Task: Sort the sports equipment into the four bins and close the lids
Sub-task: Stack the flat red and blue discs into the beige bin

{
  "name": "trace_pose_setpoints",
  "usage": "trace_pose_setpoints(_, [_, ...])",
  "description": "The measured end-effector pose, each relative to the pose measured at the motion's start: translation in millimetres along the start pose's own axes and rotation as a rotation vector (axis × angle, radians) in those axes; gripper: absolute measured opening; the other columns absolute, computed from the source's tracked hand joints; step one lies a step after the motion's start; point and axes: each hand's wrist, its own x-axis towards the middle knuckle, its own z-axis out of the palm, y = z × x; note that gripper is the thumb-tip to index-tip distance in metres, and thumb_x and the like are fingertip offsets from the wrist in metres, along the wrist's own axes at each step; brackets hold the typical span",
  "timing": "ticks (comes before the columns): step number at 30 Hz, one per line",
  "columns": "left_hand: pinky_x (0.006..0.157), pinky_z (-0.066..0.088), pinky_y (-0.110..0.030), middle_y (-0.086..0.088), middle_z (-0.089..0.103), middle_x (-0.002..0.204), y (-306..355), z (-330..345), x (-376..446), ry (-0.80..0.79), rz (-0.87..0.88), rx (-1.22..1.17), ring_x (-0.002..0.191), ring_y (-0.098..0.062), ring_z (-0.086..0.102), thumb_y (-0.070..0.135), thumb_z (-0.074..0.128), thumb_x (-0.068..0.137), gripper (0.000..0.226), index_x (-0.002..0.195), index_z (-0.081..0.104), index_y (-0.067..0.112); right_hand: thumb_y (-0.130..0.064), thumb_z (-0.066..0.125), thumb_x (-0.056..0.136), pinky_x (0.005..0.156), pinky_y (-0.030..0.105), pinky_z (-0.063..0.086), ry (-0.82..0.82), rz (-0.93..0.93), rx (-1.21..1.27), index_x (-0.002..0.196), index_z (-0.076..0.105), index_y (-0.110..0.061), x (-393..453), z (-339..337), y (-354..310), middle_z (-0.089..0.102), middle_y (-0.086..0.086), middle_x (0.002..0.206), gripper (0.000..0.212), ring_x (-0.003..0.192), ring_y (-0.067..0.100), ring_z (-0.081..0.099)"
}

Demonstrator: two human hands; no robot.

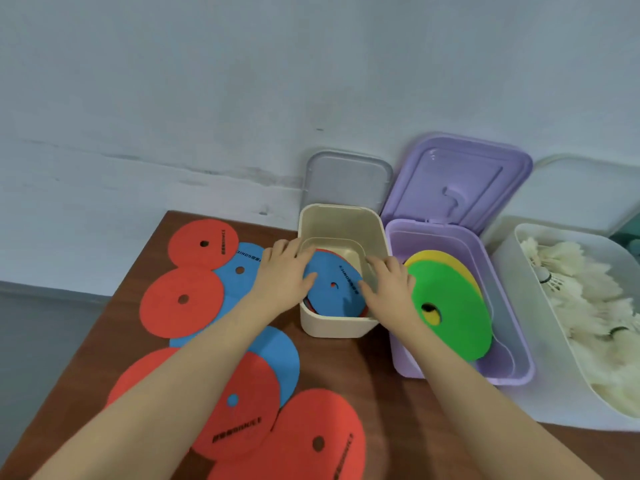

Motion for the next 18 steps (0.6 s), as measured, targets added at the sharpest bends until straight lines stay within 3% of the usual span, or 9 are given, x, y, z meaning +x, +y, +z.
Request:
trace_pose_setpoints(8, [0.093,0.034,-0.047,-0.012,0.051,0.131,6,-18,-77,0.099,0.003,-0.029,0.118,-0.037,0.044,0.024,0.058,0.085,0.046,0.129,0.053,0.012,-0.024,0.049,0.081,0.079,0.03,0.025,0.093,-0.194,0.126,0.119,0.058,-0.015,-69,-9,-12,0.053,0.006,0.115,0.04,0.105,0.029,0.047])
trace_pose_setpoints(11, [0.089,0.037,-0.048,-0.014,0.055,0.125,13,-19,-112,0.102,-0.019,-0.002,0.112,-0.038,0.049,0.023,0.063,0.08,0.046,0.124,0.058,0.009,-0.02,0.051,0.081,0.08,0.036,0.034,0.116,-0.266,0.199,0.114,0.06,-0.012,-102,-6,-19,0.057,0.007,0.11,0.035,0.101,0.03,0.051])
trace_pose_setpoints(15, [0.088,0.038,-0.048,-0.014,0.056,0.123,15,-8,-166,0.052,-0.104,-0.003,0.112,-0.036,0.05,0.031,0.049,0.079,0.049,0.122,0.059,0.01,-0.024,0.053,0.081,0.074,0.032,0.029,0.038,-0.259,0.232,0.106,0.065,-0.015,-144,16,-23,0.058,0.004,0.101,0.029,0.094,0.027,0.05])
trace_pose_setpoints(18, [0.088,0.039,-0.046,-0.013,0.056,0.123,9,6,-208,-0.013,-0.186,0.036,0.112,-0.035,0.049,0.035,0.047,0.08,0.049,0.121,0.059,0.013,-0.026,0.057,0.085,0.076,0.028,0.021,-0.104,-0.239,0.231,0.11,0.064,-0.02,-175,42,-24,0.054,-0.001,0.107,0.026,0.1,0.023,0.045])
